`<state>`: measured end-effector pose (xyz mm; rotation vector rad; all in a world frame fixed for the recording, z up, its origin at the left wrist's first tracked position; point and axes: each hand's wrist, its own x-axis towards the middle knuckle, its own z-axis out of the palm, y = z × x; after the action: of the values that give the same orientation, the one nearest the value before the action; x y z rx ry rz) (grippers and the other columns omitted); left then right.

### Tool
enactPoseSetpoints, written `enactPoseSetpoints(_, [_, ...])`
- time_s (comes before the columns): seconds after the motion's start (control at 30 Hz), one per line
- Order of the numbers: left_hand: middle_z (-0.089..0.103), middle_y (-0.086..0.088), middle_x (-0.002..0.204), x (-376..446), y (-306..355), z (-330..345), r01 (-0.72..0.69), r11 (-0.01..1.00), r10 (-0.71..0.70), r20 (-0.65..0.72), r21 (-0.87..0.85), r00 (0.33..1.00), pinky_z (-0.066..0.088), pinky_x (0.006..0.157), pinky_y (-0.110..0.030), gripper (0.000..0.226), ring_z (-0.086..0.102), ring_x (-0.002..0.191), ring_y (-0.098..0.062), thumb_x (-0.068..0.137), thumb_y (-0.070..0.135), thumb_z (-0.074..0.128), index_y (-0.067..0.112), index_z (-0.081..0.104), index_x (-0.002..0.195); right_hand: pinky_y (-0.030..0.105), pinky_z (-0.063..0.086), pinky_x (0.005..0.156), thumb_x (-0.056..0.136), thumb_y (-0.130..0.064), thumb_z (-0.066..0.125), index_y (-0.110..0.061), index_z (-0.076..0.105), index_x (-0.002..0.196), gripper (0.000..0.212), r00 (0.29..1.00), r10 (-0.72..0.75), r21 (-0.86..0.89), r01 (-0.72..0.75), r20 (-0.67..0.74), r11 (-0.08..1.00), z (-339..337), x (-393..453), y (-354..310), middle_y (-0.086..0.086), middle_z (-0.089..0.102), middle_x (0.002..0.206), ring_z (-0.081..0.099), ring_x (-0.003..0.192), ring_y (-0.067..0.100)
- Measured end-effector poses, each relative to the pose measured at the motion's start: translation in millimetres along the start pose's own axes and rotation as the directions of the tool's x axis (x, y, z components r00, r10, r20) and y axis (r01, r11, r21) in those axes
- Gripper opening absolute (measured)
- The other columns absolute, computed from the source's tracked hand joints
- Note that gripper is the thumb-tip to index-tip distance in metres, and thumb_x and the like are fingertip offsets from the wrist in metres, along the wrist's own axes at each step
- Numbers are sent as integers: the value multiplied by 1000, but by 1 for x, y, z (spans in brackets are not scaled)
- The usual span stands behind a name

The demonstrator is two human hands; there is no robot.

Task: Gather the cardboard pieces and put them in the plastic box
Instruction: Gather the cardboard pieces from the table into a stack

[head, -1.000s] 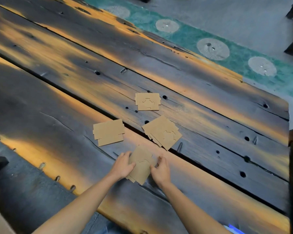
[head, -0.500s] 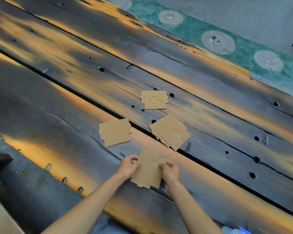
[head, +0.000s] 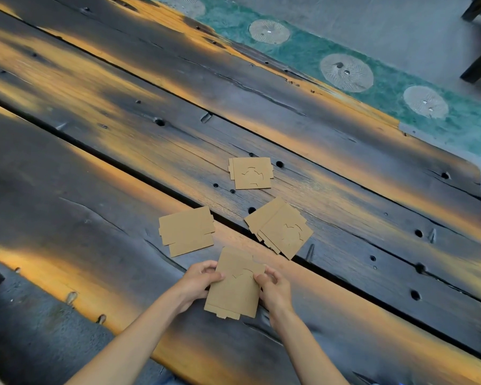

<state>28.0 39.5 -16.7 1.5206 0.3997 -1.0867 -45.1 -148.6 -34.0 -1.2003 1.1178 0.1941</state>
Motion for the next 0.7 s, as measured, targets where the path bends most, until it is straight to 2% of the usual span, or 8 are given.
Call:
enactPoseSetpoints(0.13, [78,-7,117,1,8,-11,6,999,-5,31,-37,1000,61,91,-40,25,73,110,-22,99,11,60,13,66,124,36,59,85,92,-5,70,-9,61,124,33,1000,-8,-40,8,8,999,12,4,-7,7,74,106,71,95,21])
enactPoseSetpoints(0.23, [78,-10,117,2,9,-25,-8,997,9,2,-78,1000,59,95,-43,26,73,111,-25,100,10,59,12,66,125,27,58,74,91,-3,71,-12,63,111,24,998,-22,-90,27,52,996,27,10,-17,3,72,94,70,85,16])
enactPoseSetpoints(0.37, [80,-7,110,2,11,-48,-56,989,46,-75,-137,996,62,77,-31,23,76,102,-21,99,10,60,10,68,122,29,58,75,89,-1,72,-11,67,107,21,990,-69,-184,91,121,979,59,16,-32,1,70,85,70,80,15])
enactPoseSetpoints(0.43, [81,-7,109,2,13,-60,-78,986,61,-115,-150,992,61,76,-30,21,77,97,-18,100,10,60,11,69,119,36,60,81,90,-5,71,-11,68,107,18,986,-78,-213,108,145,971,75,20,-36,4,70,90,70,84,18])
enactPoseSetpoints(0.5, [81,-8,109,3,17,-72,-99,983,75,-157,-152,985,60,80,-32,21,77,92,-16,100,9,60,12,70,117,41,59,86,94,-13,67,-10,69,109,15,983,-69,-223,107,171,969,89,24,-38,9,71,97,69,89,22])
enactPoseSetpoints(0.6, [79,-11,112,5,21,-92,-114,975,69,-231,-188,970,59,90,-40,22,75,99,-23,100,8,58,10,70,118,30,55,74,100,-25,59,-15,71,101,16,979,-91,-292,142,181,946,106,31,-44,-1,71,87,62,79,13])
enactPoseSetpoints(0.63, [78,-12,113,5,23,-98,-116,973,62,-256,-202,965,58,94,-44,22,74,103,-26,100,8,57,10,69,118,31,56,77,100,-25,58,-16,71,100,16,976,-122,-331,176,178,927,112,34,-47,-4,70,86,62,81,12])
enactPoseSetpoints(0.7, [77,-11,114,5,25,-113,-108,966,32,-302,-237,953,57,96,-48,21,72,107,-28,100,10,56,11,70,117,31,55,86,97,-22,61,-15,70,112,18,965,-189,-446,251,181,859,125,40,-55,-5,71,95,67,96,14])
